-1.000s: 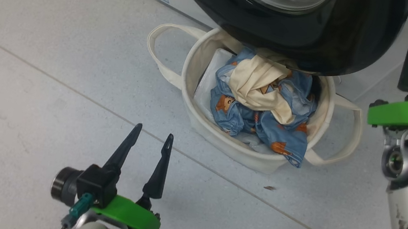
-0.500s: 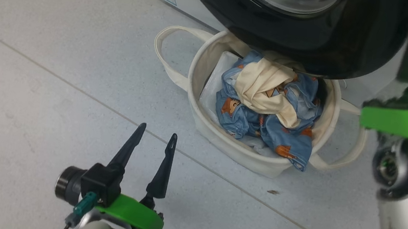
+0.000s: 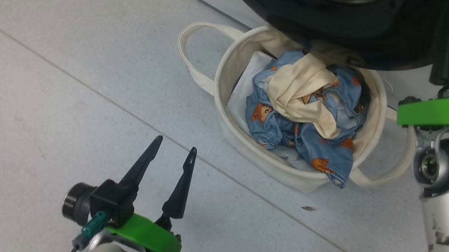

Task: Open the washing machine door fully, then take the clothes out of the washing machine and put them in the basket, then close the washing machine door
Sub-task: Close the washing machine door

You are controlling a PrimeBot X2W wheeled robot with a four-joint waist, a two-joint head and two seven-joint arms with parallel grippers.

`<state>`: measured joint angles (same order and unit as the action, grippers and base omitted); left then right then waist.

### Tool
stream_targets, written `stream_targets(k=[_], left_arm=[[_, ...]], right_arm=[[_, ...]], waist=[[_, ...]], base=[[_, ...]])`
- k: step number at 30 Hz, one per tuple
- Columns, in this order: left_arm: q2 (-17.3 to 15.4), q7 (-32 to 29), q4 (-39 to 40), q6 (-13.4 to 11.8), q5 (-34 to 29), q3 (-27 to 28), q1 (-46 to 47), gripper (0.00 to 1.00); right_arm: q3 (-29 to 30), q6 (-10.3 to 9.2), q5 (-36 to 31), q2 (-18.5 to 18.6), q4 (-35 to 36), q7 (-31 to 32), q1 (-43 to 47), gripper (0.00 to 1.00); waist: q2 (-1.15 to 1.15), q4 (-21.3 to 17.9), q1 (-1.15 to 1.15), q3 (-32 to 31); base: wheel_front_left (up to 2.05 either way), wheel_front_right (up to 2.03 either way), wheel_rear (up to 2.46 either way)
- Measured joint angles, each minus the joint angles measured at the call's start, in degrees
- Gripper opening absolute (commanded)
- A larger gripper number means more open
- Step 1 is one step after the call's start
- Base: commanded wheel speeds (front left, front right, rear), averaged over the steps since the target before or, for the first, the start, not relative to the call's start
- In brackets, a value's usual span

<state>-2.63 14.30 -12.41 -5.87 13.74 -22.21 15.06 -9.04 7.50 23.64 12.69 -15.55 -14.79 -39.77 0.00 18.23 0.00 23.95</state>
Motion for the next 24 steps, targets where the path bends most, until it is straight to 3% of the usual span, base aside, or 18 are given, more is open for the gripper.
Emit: stream_targets(k=[12, 24], left_arm=[[0.1, 0.0, 1.0, -1.2, 1.0, -1.5, 0.0, 1.00], [0.1, 0.0, 1.3, -1.9, 1.6, -2.4, 0.3, 1.00]], right_arm=[[4.0, 0.00, 0.6, 1.5, -4.1, 0.0, -4.9, 0.00], [4.3, 0.02, 0.8, 2.3, -6.1, 0.0, -7.6, 0.00]], waist=[[0.00, 1.5, 0.00, 1.9], [0.00, 1.8, 0.00, 3.3]], base=[[0.00, 0.00, 0.00], [0.00, 0.00, 0.00]])
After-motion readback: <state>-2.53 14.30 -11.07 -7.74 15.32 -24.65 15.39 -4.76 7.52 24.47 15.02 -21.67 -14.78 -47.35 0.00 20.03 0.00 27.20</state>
